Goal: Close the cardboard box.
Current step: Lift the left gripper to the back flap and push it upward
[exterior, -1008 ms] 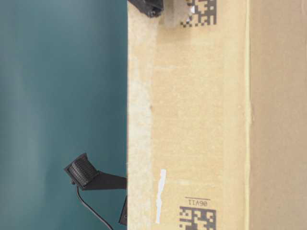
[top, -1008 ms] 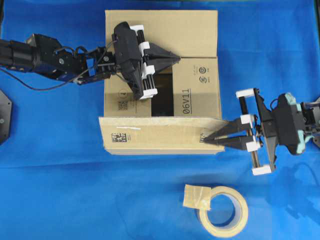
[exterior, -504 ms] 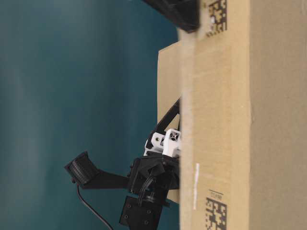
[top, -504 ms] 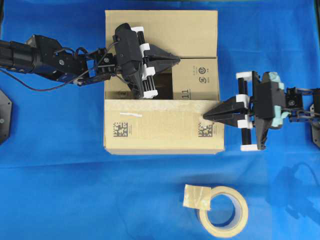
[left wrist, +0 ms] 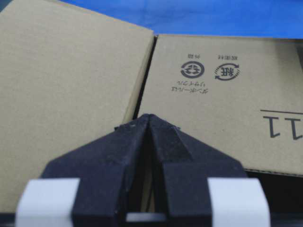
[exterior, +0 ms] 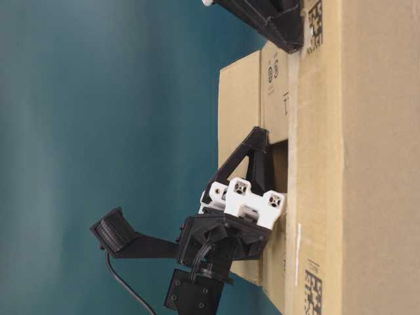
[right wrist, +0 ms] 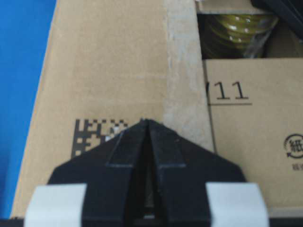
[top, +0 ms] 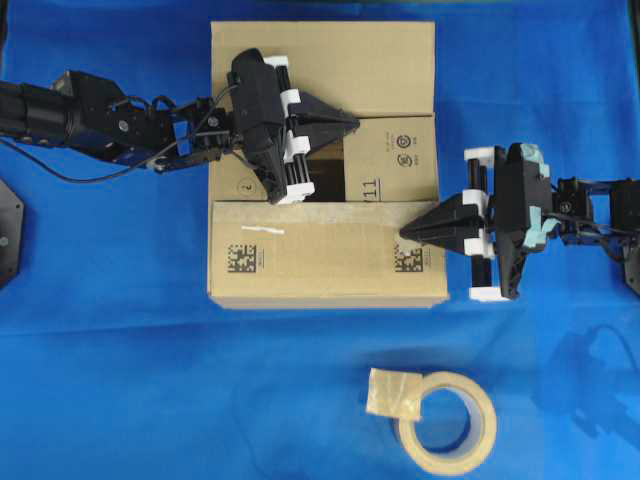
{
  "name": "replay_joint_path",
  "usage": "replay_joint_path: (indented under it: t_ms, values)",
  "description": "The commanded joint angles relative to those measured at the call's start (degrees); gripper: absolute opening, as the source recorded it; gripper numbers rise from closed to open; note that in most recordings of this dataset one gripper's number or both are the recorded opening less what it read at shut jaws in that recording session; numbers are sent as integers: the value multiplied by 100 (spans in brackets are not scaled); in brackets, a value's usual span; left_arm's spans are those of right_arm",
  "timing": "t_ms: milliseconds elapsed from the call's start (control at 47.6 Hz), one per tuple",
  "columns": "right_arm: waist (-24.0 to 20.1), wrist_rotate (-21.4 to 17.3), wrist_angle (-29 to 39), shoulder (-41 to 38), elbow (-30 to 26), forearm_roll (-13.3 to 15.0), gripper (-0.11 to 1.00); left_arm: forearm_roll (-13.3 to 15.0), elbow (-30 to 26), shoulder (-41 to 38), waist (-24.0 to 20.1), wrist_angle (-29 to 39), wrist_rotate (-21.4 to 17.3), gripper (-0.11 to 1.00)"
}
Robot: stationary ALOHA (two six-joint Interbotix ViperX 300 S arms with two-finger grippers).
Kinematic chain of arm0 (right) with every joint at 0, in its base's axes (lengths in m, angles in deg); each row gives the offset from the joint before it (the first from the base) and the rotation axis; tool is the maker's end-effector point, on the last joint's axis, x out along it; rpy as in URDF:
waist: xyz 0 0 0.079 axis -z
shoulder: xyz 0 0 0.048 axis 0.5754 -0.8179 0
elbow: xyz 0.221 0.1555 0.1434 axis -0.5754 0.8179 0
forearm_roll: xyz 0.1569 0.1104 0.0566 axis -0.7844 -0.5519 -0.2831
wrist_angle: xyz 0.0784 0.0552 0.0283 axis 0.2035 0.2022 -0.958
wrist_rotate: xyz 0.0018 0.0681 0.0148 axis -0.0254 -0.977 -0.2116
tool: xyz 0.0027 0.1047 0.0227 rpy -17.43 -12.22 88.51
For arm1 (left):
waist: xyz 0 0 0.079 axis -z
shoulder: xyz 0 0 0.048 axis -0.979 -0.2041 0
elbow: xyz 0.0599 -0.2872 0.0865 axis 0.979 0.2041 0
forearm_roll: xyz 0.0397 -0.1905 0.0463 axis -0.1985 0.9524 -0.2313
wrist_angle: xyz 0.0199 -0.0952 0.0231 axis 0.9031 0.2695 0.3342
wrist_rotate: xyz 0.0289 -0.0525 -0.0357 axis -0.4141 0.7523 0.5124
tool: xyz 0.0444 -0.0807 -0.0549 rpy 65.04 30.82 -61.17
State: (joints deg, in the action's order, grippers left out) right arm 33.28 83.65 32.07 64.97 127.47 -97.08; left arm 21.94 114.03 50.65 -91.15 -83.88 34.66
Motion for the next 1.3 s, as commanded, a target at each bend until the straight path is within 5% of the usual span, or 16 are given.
replay_joint_path:
  t_ms: [0,147,504,861,1282]
  values:
    - [18,9,-26,18,-53,-18,0,0,-35,97,0,-26,9,0]
    - [18,9,-26,18,-62,-18,0,0,-44,237,9,62,35,0]
    - [18,9,-53,9,-62,-18,0,9,-431,1362,-123,1521,-62,0]
    - [18,9,-62,9,-62,-9,0,9,-1151,1573,-1151,2848,-44,0]
    - [18,18,-105,18,-44,-9,0,-9,-3182,492,-1521,6609,-149,0]
